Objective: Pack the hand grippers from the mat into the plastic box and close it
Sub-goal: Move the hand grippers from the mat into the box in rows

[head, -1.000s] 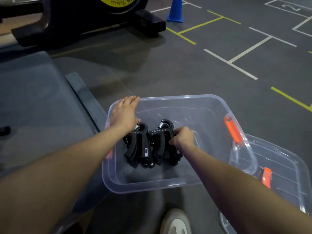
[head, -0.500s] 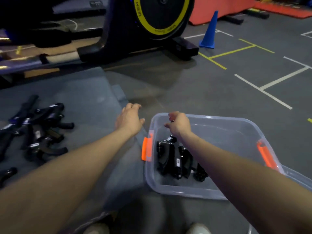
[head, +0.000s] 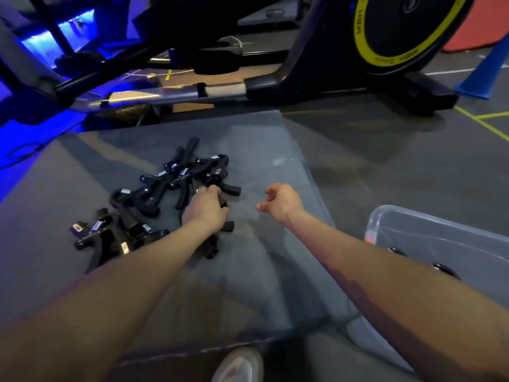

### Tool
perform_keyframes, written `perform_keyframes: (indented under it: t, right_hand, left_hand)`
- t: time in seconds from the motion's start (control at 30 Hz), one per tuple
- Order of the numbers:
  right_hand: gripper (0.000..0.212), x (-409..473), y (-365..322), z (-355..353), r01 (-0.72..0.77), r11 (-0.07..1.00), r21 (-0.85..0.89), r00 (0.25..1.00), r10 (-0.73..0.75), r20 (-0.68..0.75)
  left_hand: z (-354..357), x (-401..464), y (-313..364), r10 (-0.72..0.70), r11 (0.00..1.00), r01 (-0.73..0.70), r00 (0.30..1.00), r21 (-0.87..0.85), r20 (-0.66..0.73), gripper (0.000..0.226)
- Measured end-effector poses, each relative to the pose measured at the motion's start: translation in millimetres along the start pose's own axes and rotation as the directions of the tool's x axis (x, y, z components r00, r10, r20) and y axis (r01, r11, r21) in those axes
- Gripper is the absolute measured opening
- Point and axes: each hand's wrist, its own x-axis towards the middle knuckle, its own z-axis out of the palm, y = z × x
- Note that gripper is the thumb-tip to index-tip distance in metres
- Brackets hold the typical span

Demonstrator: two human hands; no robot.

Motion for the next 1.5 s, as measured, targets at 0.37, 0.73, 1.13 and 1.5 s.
perform_keyframes:
  t: [0.37,0.73,1.13,1.5]
  right_hand:
    - [0.048,23,-17,75,-0.002,0.999,-0.032,0.991,0.007,0.132]
    - [0.043,28,-15,89,0.077,0.991,-0.107,0.971,-0.050,0.233]
    - [0.026,13,-19,66,0.205,0.943,-0.262,0.972,-0.166,0.165]
    - [0.035,-15,-15,-13,0.228,0.959,-0.166,0.973,-0.232,-0.004]
  left_hand:
    - [14,14,-73,-0.231,0.963,0.242,0.967,-0.115,0.106,0.056]
    - [31,23,-79,-0.494,0.780,0.506,0.859,-0.369,0.135,0.068]
    - [16,21,-69,-0.496,0.454,0.548,0.810,-0.703,0.312,0.032]
    - [-10,7,21,-0.261,0.110,0.309,0.926,-0.945,0.273,0.034]
